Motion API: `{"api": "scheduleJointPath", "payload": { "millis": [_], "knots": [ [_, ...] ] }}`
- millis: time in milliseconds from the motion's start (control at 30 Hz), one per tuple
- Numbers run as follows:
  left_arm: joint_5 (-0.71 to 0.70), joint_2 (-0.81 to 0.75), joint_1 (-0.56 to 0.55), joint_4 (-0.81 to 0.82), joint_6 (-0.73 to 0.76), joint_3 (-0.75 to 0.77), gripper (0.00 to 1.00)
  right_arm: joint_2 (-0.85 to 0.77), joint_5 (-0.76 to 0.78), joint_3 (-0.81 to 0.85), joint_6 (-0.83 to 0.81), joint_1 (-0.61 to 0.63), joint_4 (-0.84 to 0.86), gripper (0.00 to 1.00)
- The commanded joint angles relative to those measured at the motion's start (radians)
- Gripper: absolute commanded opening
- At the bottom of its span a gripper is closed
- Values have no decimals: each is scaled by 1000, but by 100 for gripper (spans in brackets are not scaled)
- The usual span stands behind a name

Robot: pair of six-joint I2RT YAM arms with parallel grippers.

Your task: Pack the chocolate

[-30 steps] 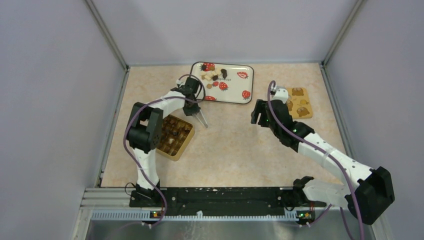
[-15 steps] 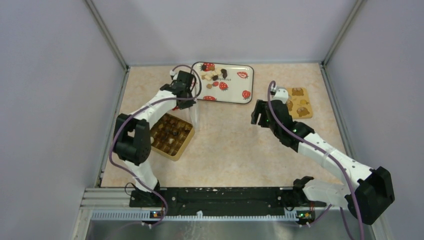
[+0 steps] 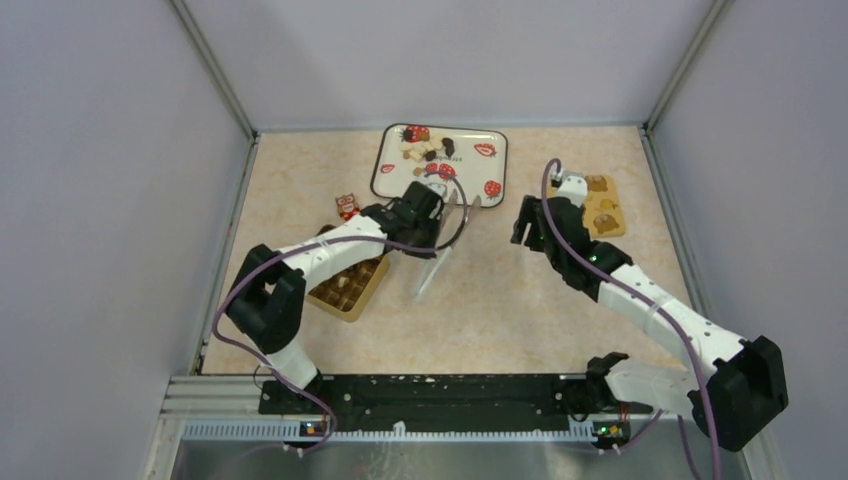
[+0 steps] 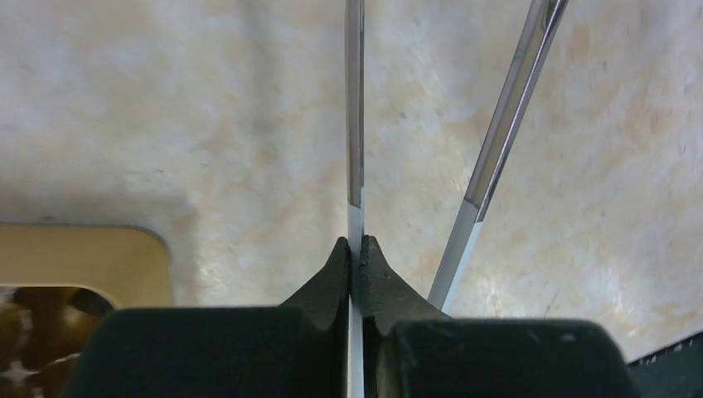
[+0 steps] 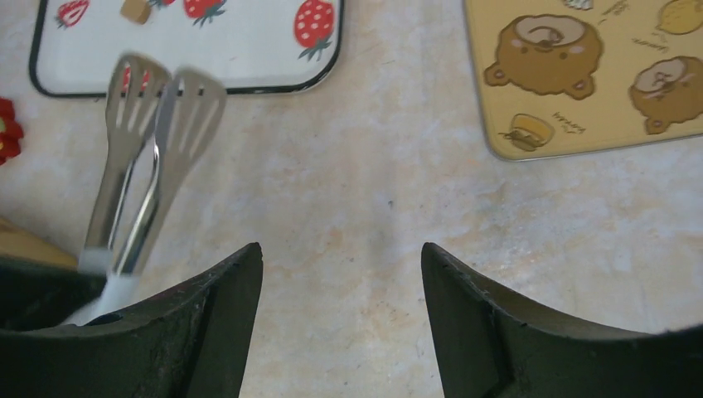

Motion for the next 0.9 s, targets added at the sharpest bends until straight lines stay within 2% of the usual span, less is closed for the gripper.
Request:
{"api": "scheduleJointPath", "payload": {
  "millis": [0, 167, 267, 300, 333, 367, 400, 500, 600, 733, 867],
  "knots": [
    [33, -40, -61, 85, 13, -71, 2, -30, 17, 23, -36, -132, -10, 70],
    [-47, 17, -78, 47, -24, -72, 4, 0, -188, 4, -16, -395, -7, 70],
    [-87, 40, -77, 22, -7, -65, 6, 13, -223, -6, -21, -458, -4, 70],
    [-101, 48, -77, 17, 2, -62, 9, 16, -221, -7, -24, -474, -2, 69],
    [-121, 55, -78, 14, 4, -57, 16, 22, -215, -7, -24, -490, -1, 70],
    [-136, 61, -77, 19, 6, -53, 27, 30, -205, -8, -19, -514, 4, 70],
    [-147, 67, -77, 18, 7, -47, 33, 45, -199, -8, -3, -542, 8, 70],
    [-166, 61, -77, -9, -1, -7, 42, 109, -279, 8, 46, -655, 56, 69],
    [-171, 26, -77, -48, 3, 33, 55, 211, -271, 90, 52, -696, 81, 69],
    [-151, -52, -77, -79, -16, 79, 56, 431, -310, 282, 51, -732, 79, 69],
    [-4, -126, -77, -43, -97, 79, 58, 675, -279, 540, 41, -735, -12, 71]
  ]
}}
